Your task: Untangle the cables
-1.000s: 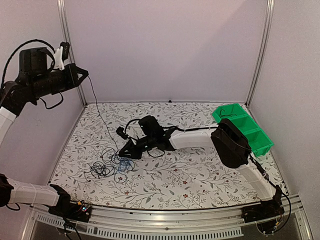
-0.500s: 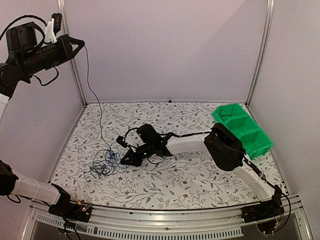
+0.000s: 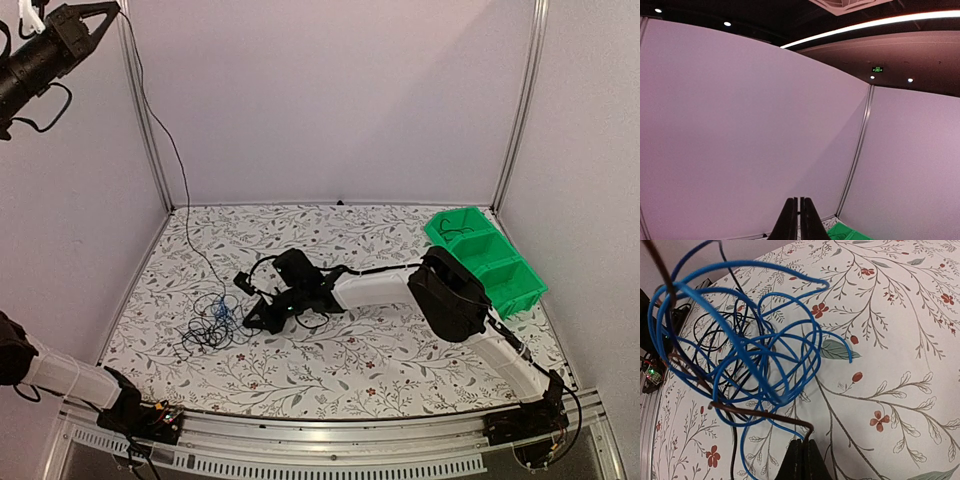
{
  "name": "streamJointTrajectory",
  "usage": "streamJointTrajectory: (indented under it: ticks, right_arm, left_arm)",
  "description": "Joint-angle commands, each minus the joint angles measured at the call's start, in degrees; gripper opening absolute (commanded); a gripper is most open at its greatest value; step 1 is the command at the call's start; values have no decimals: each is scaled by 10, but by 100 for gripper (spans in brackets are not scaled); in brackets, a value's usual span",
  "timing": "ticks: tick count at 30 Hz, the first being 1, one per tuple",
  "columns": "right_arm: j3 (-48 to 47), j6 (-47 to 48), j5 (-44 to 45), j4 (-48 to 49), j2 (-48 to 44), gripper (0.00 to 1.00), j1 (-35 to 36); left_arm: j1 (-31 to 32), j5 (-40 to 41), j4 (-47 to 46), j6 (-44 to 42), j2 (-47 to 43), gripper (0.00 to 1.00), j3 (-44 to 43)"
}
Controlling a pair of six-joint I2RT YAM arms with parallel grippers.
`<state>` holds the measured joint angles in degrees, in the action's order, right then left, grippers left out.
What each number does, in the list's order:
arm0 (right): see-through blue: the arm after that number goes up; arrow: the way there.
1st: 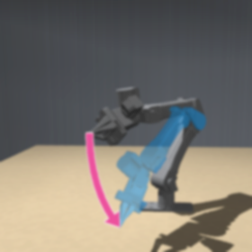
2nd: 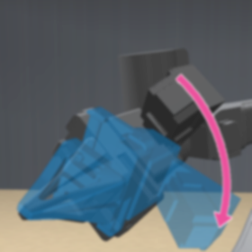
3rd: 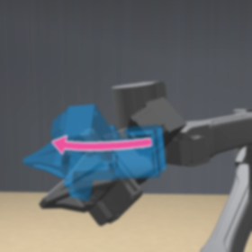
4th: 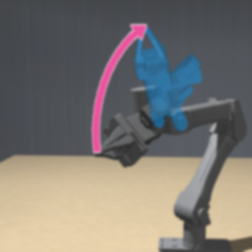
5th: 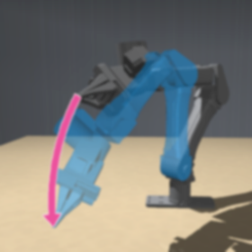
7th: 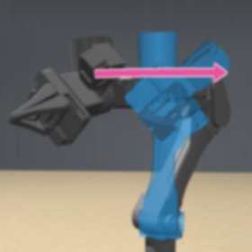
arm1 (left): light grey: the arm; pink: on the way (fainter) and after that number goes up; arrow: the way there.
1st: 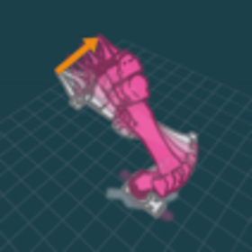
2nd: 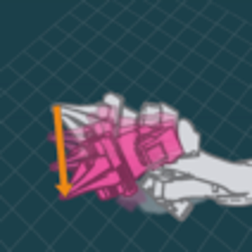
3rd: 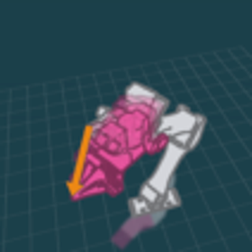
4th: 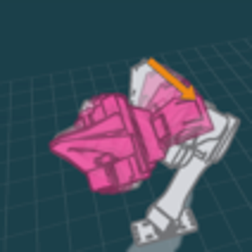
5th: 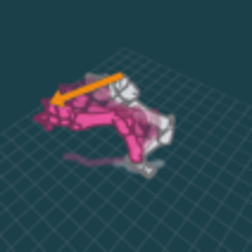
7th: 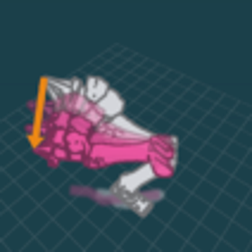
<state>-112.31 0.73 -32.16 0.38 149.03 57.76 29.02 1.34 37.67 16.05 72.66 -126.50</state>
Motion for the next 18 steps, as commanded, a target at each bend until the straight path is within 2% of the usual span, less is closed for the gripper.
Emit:
streamJointTrajectory:
  ticks: [1, 15, 18]
  right_arm:
    - [0, -25, 29, -28, 26, 0, 3]
    - [11, -41, 66, -40, 42, 0, -2]
    - [26, -27, 69, -39, 23, 0, -3]
  left_arm:
    - [15, -31, -88, -14, -15, 0, -16]
    - [15, -70, -219, 0, -75, 0, 19]
    - [15, -43, -206, 5, -79, 0, 30]
